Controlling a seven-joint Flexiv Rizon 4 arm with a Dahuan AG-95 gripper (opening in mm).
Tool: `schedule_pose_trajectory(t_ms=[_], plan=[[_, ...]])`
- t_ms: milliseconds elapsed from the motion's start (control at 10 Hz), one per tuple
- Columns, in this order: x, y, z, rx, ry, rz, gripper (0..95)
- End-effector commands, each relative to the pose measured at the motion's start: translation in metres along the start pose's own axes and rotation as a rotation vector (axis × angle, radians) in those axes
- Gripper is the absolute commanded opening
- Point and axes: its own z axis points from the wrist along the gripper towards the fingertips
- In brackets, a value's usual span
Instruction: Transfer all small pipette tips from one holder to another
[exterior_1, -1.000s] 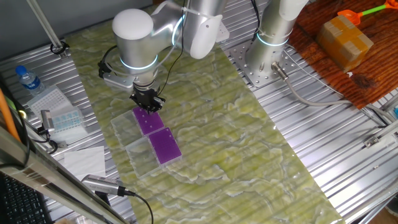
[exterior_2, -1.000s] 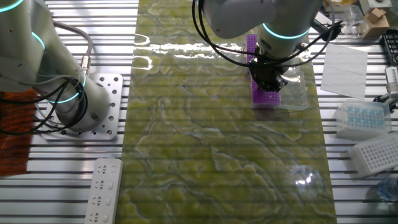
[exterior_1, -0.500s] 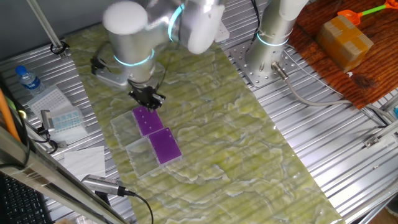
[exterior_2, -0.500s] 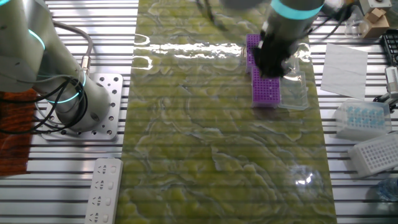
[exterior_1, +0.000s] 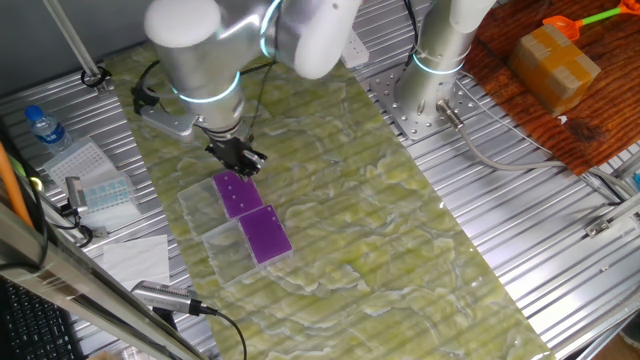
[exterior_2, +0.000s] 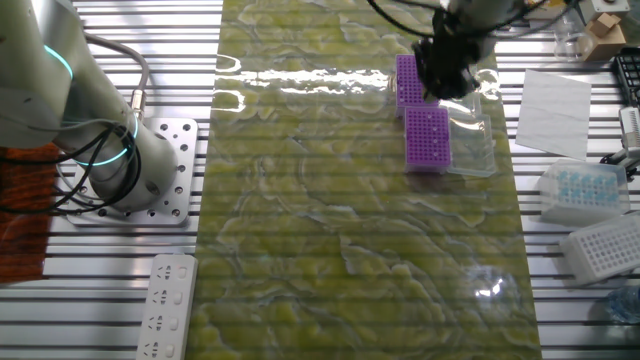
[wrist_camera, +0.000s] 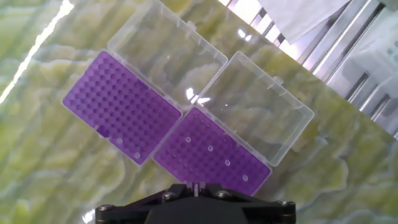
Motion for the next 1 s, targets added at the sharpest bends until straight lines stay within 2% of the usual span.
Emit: schedule_pose_trajectory(t_ms=[100,200,300,400,600,700,1000], plan=[[-0.029,0.052,0.008,0.0,-0.029,0.162,0.0],[-0.029,0.052,0.008,0.0,-0.029,0.162,0.0],[-0.039,0.075,0.02,0.008,-0.036,0.205,0.0],[-0.041,0.078,0.022,0.009,-0.038,0.208,0.0],[-0.043,0.079,0.038,0.02,-0.059,0.21,0.0],[-0.043,0.079,0.038,0.02,-0.059,0.21,0.0],[-0.041,0.077,0.052,0.025,-0.071,0.204,0.0]])
